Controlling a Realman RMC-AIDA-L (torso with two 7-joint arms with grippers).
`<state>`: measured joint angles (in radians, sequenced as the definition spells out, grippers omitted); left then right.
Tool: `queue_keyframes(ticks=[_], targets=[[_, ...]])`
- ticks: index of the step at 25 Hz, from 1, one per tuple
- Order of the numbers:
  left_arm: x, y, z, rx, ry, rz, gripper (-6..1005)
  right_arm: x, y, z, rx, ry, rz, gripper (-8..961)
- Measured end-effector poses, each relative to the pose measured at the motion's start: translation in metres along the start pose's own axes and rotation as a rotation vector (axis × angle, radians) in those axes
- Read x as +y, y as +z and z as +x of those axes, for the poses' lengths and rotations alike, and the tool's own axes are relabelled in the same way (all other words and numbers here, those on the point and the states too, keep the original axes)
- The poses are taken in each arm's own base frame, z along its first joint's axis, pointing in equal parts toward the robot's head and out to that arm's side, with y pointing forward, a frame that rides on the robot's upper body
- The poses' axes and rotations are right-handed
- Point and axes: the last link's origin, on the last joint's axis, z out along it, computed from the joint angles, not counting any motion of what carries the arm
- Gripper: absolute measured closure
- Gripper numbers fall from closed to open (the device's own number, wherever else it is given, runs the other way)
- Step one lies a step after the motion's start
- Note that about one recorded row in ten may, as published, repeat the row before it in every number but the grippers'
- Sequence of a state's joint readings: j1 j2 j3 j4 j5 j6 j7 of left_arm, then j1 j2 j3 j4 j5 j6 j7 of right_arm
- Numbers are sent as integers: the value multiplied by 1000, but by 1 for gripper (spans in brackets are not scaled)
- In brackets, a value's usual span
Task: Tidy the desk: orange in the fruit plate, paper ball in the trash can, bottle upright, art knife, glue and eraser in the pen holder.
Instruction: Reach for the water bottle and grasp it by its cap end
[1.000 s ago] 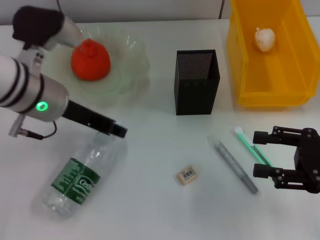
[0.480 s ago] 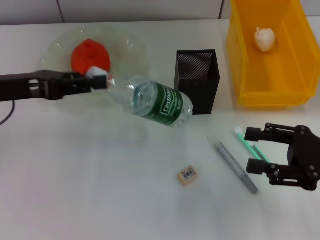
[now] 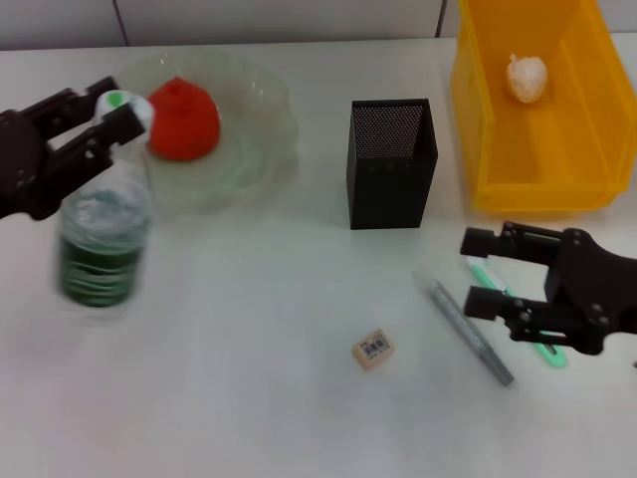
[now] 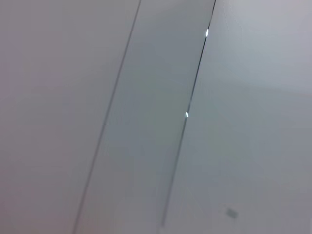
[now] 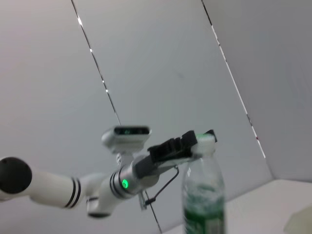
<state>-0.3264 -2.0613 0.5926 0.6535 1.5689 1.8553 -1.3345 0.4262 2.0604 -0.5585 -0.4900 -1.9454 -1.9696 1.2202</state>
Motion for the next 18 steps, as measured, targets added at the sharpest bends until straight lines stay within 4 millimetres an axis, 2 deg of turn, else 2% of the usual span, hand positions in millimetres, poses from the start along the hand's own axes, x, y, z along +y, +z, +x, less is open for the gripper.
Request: queue_keyframes(ticks=[5, 11, 16, 18], targets=[[5, -18, -5, 64, 102, 60, 563, -4, 11, -2, -24, -2, 1, 242], [8, -22, -14, 112, 121, 99, 728, -7, 13, -3, -35, -4, 20, 243], [11, -24, -13, 164, 145, 105, 937, -8, 12, -2, -36, -9, 31, 243], [12, -24, -13, 165, 148, 100, 949, -8, 11, -2, -38, -11, 36, 243]])
